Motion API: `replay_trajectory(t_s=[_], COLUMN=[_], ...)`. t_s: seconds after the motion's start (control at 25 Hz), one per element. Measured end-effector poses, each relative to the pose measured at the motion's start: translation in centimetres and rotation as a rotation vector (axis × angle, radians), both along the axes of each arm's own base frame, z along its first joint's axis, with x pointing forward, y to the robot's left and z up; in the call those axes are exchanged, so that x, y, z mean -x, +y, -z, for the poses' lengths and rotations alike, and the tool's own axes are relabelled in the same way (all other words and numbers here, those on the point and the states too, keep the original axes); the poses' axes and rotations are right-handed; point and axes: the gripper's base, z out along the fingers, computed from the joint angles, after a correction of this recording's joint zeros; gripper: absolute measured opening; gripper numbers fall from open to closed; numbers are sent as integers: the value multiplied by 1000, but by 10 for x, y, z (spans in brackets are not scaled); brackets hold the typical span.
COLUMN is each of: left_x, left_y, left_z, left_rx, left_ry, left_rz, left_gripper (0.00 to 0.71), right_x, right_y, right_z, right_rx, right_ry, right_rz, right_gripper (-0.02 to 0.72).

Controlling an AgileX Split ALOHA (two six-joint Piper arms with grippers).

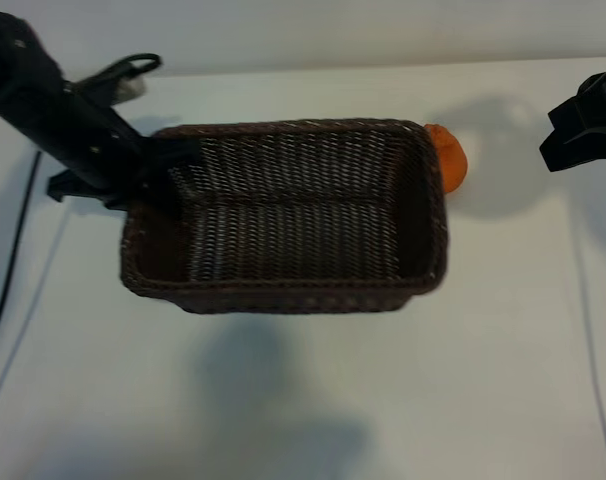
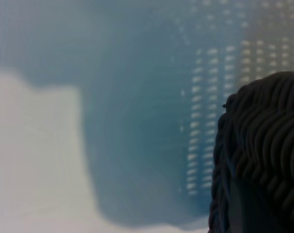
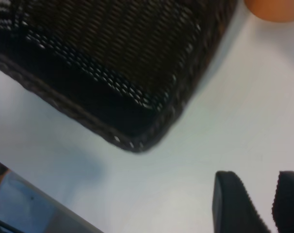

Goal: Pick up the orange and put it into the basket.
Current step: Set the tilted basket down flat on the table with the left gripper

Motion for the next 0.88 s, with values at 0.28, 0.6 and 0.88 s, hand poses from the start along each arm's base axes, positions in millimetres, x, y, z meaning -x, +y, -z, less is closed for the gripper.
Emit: replay_trajectory(t_s=[0.28,0.6,0.88], left_x=[-3,-3,-3], left_y=[-6,-5,-5], left_z=[8,8,8], left_rx=[5,0,-2], left_ry=[-3,-9,-18], left_rz=[-4,-3,14], left_gripper=[149,149,149], right_x=[0,0,0], right_y=[0,0,0], right_z=[0,0,0], right_rx=[0,-1,-1], right_ry=[0,0,0], right_rz=[0,0,0], right_gripper=[246,246,246])
